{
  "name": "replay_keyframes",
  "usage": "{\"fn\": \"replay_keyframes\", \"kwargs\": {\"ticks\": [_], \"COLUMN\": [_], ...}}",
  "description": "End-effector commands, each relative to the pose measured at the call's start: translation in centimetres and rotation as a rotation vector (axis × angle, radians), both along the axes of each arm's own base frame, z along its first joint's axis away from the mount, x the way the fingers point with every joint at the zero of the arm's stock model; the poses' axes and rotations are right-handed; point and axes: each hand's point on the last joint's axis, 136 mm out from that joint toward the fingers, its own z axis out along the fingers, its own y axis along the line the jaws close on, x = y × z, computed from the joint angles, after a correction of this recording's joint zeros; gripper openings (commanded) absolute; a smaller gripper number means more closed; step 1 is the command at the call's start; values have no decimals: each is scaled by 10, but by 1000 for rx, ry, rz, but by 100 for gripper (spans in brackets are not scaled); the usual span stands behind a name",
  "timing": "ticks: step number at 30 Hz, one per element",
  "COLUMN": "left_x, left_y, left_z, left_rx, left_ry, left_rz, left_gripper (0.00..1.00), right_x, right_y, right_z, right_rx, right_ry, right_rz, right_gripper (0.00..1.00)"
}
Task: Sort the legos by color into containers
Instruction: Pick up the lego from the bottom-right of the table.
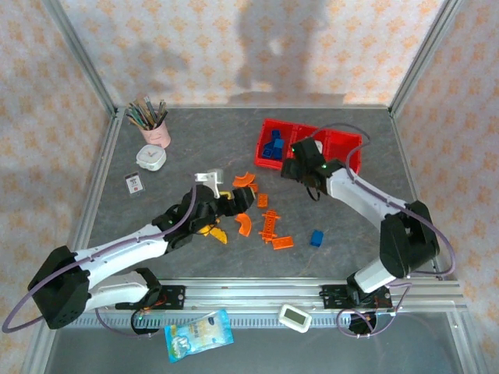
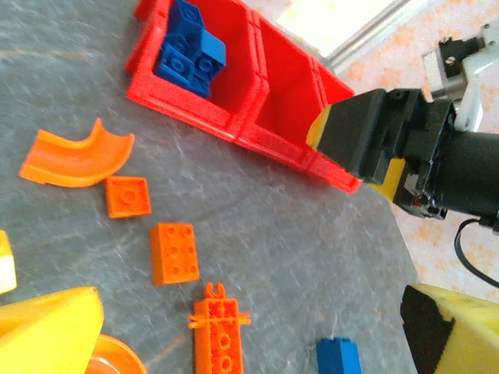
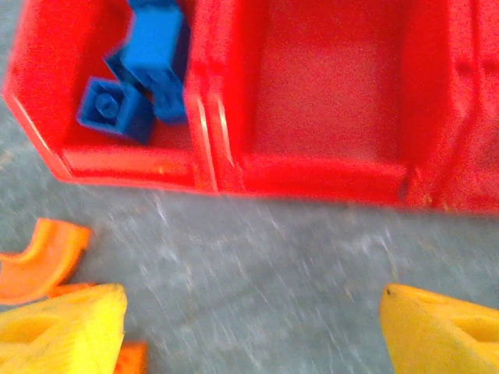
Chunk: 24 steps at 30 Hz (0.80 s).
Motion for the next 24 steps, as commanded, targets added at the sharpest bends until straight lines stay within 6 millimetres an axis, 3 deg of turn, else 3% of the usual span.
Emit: {"fn": "replay_keyframes", "kwargs": {"ticks": [1, 13, 19, 24], "left_x": [-12, -48, -55, -56], "left_y": [-11, -47, -59, -61], "left_z": [-4, -25, -34, -37], "left_rx": [-3, 22, 50, 51], "left_ry": [11, 43, 48, 57], "left_rz": [-40, -142, -151, -145], "left_gripper": [99, 99, 99, 99], "right_x": [-30, -126, -155, -162], "right_y": [-24, -61, -60, -44], "right_z": [-3, -57, -81, -94], "right_rx": [-46, -74, -31, 31], "right_ry": [26, 149, 198, 211], "right_rz": [-98, -225, -225, -187], "right_gripper": [86, 92, 92, 86]}}
